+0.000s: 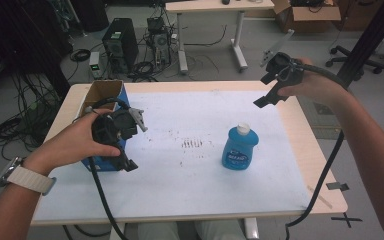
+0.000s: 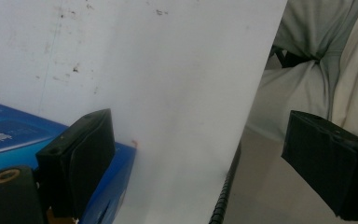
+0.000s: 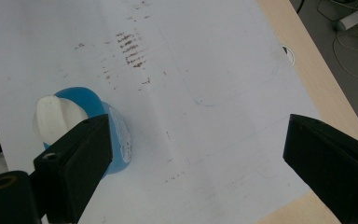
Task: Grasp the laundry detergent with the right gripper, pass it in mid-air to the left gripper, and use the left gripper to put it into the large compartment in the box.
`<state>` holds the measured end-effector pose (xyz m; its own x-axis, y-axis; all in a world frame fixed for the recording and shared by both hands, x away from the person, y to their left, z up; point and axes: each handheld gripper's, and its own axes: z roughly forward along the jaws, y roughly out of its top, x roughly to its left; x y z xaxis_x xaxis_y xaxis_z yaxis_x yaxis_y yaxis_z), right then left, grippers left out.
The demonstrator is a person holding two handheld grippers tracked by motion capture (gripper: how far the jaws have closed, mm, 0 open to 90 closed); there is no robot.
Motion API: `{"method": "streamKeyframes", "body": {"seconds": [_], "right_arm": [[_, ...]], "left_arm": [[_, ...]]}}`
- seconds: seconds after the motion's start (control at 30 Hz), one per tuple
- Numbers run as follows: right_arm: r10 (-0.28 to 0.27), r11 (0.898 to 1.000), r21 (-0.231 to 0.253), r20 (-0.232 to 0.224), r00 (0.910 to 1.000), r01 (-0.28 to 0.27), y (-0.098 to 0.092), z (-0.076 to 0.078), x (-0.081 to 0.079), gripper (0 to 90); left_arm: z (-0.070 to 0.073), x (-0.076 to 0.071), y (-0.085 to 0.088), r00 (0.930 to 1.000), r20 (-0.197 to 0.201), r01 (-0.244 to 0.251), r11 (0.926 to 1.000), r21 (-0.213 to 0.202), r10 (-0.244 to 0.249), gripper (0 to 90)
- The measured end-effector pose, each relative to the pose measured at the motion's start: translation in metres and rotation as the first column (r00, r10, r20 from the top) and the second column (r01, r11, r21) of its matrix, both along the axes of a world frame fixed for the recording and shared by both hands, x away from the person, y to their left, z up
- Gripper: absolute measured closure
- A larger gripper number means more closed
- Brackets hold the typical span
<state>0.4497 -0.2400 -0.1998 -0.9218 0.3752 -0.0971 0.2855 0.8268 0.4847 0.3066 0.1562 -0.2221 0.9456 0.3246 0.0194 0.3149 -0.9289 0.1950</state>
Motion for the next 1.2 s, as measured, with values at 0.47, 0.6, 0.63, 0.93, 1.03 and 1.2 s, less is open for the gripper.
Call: {"method": "streamKeyframes", "body": {"seconds": [0.47, 0.6, 0.63, 0.93, 1.03, 1.2], "right_arm": [[-0.014, 1.000, 0.017, -0.035, 0.9993, 0.014, -0.011, 0.005, -0.008, 4.7], [-0.001, 1.000, 0.027, -0.039, 0.9992, 0.002, -0.013, 0.008, -0.014, 4.8], [0.001, 1.000, 0.031, -0.040, 0.9992, 0.001, -0.014, 0.008, -0.015, 4.7], [0.010, 0.999, 0.050, -0.079, 0.9968, -0.006, -0.017, 0.007, -0.028, 4.8], [0.013, 0.999, 0.050, -0.082, 0.9966, -0.009, -0.019, 0.006, -0.032, 4.8], [0.031, 0.999, 0.046, -0.083, 0.9961, -0.027, -0.022, 0.001, -0.044, 4.4]], "left_arm": [[0.002, 0.000, -0.005, 0.9999, 0.004, -0.013, 0.9999, -0.010, 0.013, 7.2], [0.003, 0.001, -0.005, 0.9999, 0.008, -0.013, 0.9999, -0.009, 0.013, 7.2], [0.003, 0.000, -0.005, 0.9999, 0.008, -0.012, 0.9999, -0.009, 0.012, 7.2], [0.003, 0.001, -0.005, 0.9996, 0.020, -0.017, 0.9998, -0.014, 0.017, 7.3], [0.003, 0.001, -0.006, 0.9995, 0.023, -0.019, 0.9997, -0.017, 0.019, 7.3], [0.002, 0.002, -0.007, 0.9994, 0.026, -0.024, 0.9996, -0.017, 0.025, 7.3]]}}
